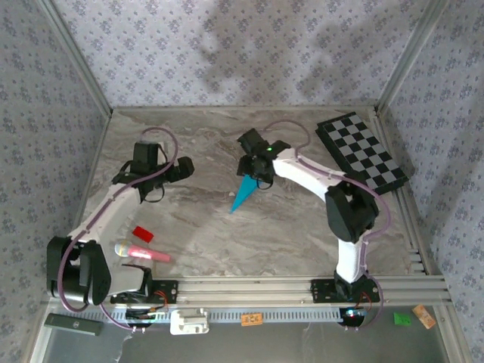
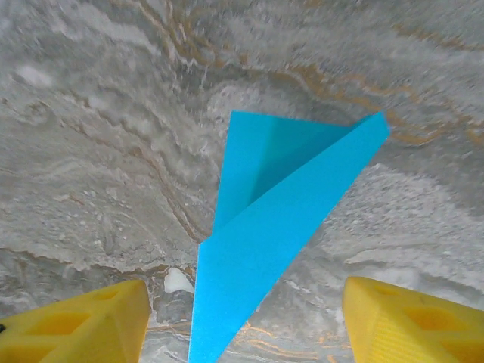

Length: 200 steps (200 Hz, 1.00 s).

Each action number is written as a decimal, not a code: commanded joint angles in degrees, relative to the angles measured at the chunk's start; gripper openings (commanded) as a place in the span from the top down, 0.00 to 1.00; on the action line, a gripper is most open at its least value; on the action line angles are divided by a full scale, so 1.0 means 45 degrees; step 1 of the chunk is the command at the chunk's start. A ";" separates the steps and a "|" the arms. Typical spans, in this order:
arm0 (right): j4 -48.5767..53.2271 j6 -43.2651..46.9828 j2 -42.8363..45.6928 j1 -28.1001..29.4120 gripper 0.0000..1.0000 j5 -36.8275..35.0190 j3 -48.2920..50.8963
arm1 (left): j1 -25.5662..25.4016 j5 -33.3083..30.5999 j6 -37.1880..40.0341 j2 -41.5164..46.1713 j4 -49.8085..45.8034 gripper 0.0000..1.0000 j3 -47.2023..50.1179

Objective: Fold a paper plane with a square sheet of paper (pick it up from the middle)

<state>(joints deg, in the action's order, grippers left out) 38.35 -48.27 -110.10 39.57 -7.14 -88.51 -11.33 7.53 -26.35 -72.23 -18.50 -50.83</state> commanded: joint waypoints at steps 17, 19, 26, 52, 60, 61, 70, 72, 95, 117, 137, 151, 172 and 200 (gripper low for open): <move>0.2994 -0.1455 -0.1659 0.0811 0.28 -0.2145 -0.2188 | 0.0155 -0.0149 0.0420 0.0944 -0.0127 0.00 0.0290; 0.3156 -0.1474 -0.1766 0.0839 0.28 -0.2223 -0.2373 | 0.0145 -0.0140 0.0434 0.0960 -0.0117 0.00 0.0287; 0.3672 -0.1595 -0.2139 0.0930 0.28 -0.2516 -0.2842 | 0.0155 -0.0145 0.0481 0.1031 -0.0140 0.00 0.0299; 0.5489 -0.2168 -0.3364 0.1270 0.28 -0.3344 -0.4510 | 0.0170 -0.0138 0.0445 0.1204 -0.0183 0.00 0.0353; 0.5823 -0.2241 -0.3631 0.1359 0.28 -0.3440 -0.4838 | 0.0160 -0.0169 0.0424 0.1273 -0.0157 0.00 0.0407; 0.5848 -0.2241 -0.3664 0.1371 0.28 -0.3447 -0.4860 | 0.0167 -0.0179 0.0425 0.1269 -0.0162 0.00 0.0402; 0.5959 -0.2227 -0.3925 0.1409 0.28 -0.3446 -0.5112 | 0.0170 -0.0207 0.0394 0.1301 -0.0153 0.00 0.0449; 0.5972 -0.2194 -0.3973 0.1418 0.28 -0.3412 -0.5169 | 0.0173 -0.0208 0.0388 0.1308 -0.0148 0.00 0.0439; 0.6047 -0.2116 -0.4459 0.1420 0.28 -0.2963 -0.5554 | 0.0166 -0.0257 0.0377 0.1441 -0.0146 0.00 0.0512; 0.6158 -0.1949 -0.4814 0.1367 0.28 -0.2593 -0.5814 | 0.0167 -0.0344 0.0367 0.1530 -0.0145 0.00 0.0534; 0.6288 -0.2014 -0.4892 0.1287 0.32 -0.2222 -0.5813 | 0.0175 -0.0379 0.0348 0.1566 -0.0156 0.00 0.0536; 0.6336 -0.2112 -0.4710 0.1281 0.35 -0.2216 -0.5679 | 0.0170 -0.0402 0.0348 0.1539 -0.0160 0.00 0.0543; 0.6263 -0.2315 -0.4258 0.1264 0.37 -0.2423 -0.5254 | 0.0159 -0.0394 0.0328 0.1519 -0.0147 0.00 0.0554; 0.6166 -0.2685 -0.3768 0.1187 0.43 -0.2713 -0.4735 | 0.0175 -0.0399 0.0335 0.1470 -0.0141 0.00 0.0540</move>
<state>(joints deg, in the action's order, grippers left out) 64.10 -57.43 -130.61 45.34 -17.39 -111.48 -10.87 6.35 -25.47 -66.61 -18.72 -48.80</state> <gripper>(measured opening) 0.586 0.998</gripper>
